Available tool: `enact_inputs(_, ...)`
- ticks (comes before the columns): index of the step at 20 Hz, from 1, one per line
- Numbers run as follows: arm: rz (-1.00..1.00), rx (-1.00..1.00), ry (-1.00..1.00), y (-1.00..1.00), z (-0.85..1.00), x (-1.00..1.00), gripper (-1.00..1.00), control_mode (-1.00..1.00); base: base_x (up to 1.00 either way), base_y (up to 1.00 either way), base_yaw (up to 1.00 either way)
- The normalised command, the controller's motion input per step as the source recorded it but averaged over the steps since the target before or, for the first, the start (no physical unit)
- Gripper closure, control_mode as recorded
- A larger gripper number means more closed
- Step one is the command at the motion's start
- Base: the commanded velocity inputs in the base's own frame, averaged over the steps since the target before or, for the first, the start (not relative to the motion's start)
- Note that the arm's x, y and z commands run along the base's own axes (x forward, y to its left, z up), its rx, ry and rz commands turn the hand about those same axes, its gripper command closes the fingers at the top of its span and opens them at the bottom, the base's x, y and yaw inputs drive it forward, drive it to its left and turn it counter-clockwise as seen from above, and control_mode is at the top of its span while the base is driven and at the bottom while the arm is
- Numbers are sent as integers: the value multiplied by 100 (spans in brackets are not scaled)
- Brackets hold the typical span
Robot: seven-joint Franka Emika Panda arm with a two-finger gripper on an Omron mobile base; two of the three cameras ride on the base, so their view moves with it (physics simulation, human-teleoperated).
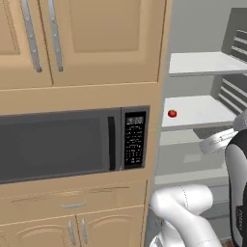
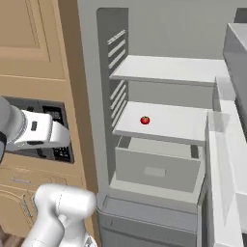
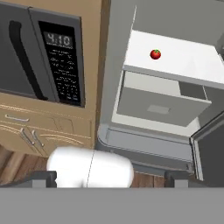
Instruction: Place one tomato and one chicken drumstick in each tupperware on the nearby counter, to pack two identical lunches.
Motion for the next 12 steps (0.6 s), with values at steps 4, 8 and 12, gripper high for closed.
enact_inputs(4,0,0,0,0,0,0,-100,100,0,-83,-2)
enact_inputs(8,0,0,0,0,0,0,-100,100,7,-49,-2)
enact_inputs(12,0,0,0,0,0,0,-100,100,30,0,-4)
